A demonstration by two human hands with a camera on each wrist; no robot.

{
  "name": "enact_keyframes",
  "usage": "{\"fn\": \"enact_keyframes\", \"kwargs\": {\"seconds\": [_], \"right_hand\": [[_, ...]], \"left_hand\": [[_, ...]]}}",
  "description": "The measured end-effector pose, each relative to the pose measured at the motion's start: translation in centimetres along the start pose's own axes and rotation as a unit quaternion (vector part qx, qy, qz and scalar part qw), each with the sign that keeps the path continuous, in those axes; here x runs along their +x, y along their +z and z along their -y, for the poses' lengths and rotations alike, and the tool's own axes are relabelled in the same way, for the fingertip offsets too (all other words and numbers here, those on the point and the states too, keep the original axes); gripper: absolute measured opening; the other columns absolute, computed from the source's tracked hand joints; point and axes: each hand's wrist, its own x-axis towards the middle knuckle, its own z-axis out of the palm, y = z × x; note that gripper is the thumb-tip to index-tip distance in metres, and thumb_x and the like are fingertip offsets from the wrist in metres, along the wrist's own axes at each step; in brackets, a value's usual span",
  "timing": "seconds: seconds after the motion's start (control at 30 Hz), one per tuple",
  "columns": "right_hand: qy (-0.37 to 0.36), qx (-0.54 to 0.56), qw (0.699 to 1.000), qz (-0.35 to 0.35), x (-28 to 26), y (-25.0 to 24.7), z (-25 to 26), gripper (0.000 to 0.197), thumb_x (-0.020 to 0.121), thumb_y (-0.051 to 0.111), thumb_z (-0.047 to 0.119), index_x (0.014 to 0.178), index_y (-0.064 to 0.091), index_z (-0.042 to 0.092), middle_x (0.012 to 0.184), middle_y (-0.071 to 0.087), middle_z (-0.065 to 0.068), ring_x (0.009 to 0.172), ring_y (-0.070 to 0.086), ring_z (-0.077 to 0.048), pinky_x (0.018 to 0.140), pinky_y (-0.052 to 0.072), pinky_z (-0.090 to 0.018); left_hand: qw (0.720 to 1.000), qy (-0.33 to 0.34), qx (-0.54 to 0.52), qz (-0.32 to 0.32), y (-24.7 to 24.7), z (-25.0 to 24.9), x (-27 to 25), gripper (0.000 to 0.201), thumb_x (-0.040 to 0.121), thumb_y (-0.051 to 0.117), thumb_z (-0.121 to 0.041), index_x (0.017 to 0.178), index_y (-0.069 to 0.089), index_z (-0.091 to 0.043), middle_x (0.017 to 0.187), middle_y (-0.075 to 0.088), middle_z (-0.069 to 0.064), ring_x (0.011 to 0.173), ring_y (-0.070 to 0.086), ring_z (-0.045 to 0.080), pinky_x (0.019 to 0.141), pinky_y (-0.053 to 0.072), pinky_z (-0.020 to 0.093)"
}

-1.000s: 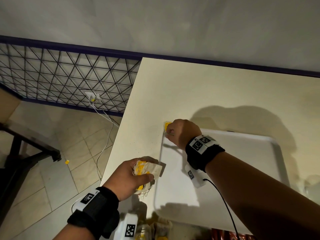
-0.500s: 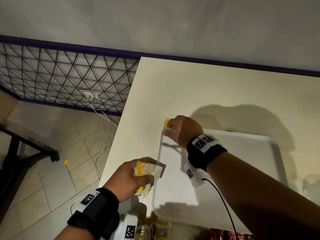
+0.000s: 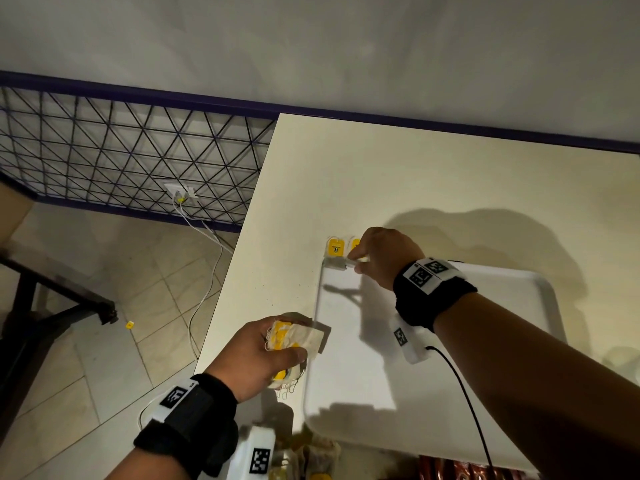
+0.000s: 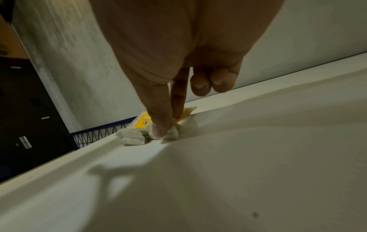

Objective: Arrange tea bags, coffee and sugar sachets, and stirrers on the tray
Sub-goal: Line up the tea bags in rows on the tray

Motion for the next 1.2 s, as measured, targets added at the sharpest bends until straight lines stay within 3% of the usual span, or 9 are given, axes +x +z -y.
{"fn": "enact_keyframes", "kwargs": {"seconds": [0.27, 0.33, 0.53, 0.63, 0.73, 0.9, 0.97, 1.07, 1.2], "right_hand": [[-0.015, 0.015, 1.0, -0.007, -0.4, 0.2, 0.0, 0.023, 0.087, 0.066, 0.029, 0.109, 0.07, 0.033, 0.121, 0.058, 0.004, 0.111, 0.057, -0.021, 0.094, 0.046, -0.033], [-0.014, 0.031, 0.999, -0.026, -0.5, 0.2, -0.1, 0.021, 0.087, 0.063, 0.034, 0.107, 0.072, 0.031, 0.12, 0.059, 0.004, 0.109, 0.057, -0.02, 0.092, 0.046, -0.031], [-0.027, 0.006, 0.999, -0.032, -0.1, 0.7, -0.2, 0.026, 0.092, 0.051, 0.024, 0.1, 0.074, 0.033, 0.112, 0.065, 0.0, 0.097, 0.061, -0.025, 0.079, 0.05, -0.031], [-0.03, 0.023, 0.998, -0.042, -0.5, 0.4, 0.0, 0.024, 0.092, 0.052, 0.026, 0.101, 0.074, 0.03, 0.111, 0.065, -0.001, 0.097, 0.061, -0.024, 0.078, 0.048, -0.029], [-0.025, 0.096, 0.991, -0.094, -1.8, -0.3, 0.8, 0.021, 0.092, 0.055, 0.033, 0.098, 0.073, 0.025, 0.104, 0.067, 0.0, 0.095, 0.061, -0.022, 0.08, 0.046, -0.029], [-0.053, 0.326, 0.943, -0.047, -5.5, -0.8, 4.0, 0.025, 0.091, 0.058, 0.041, 0.079, 0.07, 0.022, 0.078, 0.069, 0.002, 0.076, 0.061, -0.014, 0.077, 0.049, -0.031], [-0.051, 0.41, 0.91, -0.026, -6.5, -0.3, 4.7, 0.013, 0.086, 0.067, 0.039, 0.078, 0.068, 0.03, 0.075, 0.067, 0.009, 0.067, 0.058, -0.006, 0.071, 0.048, -0.028], [-0.045, 0.476, 0.877, -0.043, -7.1, 0.3, 4.6, 0.007, 0.084, 0.072, 0.025, 0.082, 0.067, 0.028, 0.065, 0.061, 0.015, 0.057, 0.051, 0.0, 0.064, 0.04, -0.023], [-0.049, 0.513, 0.852, -0.086, -8.3, -0.6, 3.9, 0.008, 0.086, 0.068, 0.01, 0.084, 0.068, 0.017, 0.071, 0.066, 0.001, 0.051, 0.05, 0.0, 0.053, 0.037, -0.014]], "left_hand": [[1.0, 0.009, -0.001, -0.007, 0.2, 0.2, 0.2, 0.036, 0.072, 0.071, -0.012, 0.108, 0.071, -0.017, 0.098, 0.07, 0.017, 0.079, 0.068, 0.023, 0.077, 0.054, 0.035], [1.0, 0.012, -0.002, -0.006, 0.2, 0.2, 0.1, 0.034, 0.075, 0.072, -0.007, 0.108, 0.07, -0.017, 0.097, 0.071, 0.016, 0.078, 0.068, 0.022, 0.075, 0.054, 0.033], [1.0, 0.016, 0.0, -0.009, 0.1, 0.6, 0.3, 0.032, 0.082, 0.07, 0.004, 0.108, 0.07, -0.015, 0.095, 0.072, 0.012, 0.075, 0.067, 0.018, 0.067, 0.052, 0.024], [0.998, 0.024, -0.041, -0.038, 0.5, 0.1, 0.0, 0.025, 0.081, 0.071, 0.003, 0.1, 0.07, -0.013, 0.075, 0.071, 0.0, 0.064, 0.065, 0.012, 0.06, 0.049, 0.019], [0.981, 0.014, -0.172, -0.09, 0.9, -0.6, 0.3, 0.024, 0.067, 0.083, -0.01, 0.088, 0.07, -0.011, 0.069, 0.067, 0.005, 0.059, 0.06, 0.02, 0.055, 0.048, 0.028], [0.935, 0.039, -0.336, -0.104, 2.6, -2.3, 1.1, 0.038, 0.072, 0.068, -0.007, 0.108, 0.063, 0.0, 0.088, 0.068, 0.016, 0.074, 0.065, 0.029, 0.061, 0.055, 0.033], [0.93, 0.053, -0.353, -0.089, 3.5, -3.1, 1.0, 0.039, 0.074, 0.065, -0.006, 0.112, 0.061, 0.002, 0.088, 0.068, 0.017, 0.072, 0.066, 0.029, 0.059, 0.054, 0.034], [0.935, 0.053, -0.34, -0.082, 4.4, -3.7, 0.8, 0.041, 0.074, 0.067, -0.008, 0.113, 0.061, 0.001, 0.089, 0.065, 0.019, 0.069, 0.064, 0.028, 0.06, 0.053, 0.034], [0.931, 0.056, -0.348, -0.091, 5.3, -3.8, -0.1, 0.047, 0.072, 0.065, -0.007, 0.117, 0.06, 0.005, 0.088, 0.067, 0.016, 0.066, 0.065, 0.027, 0.052, 0.05, 0.028]]}}
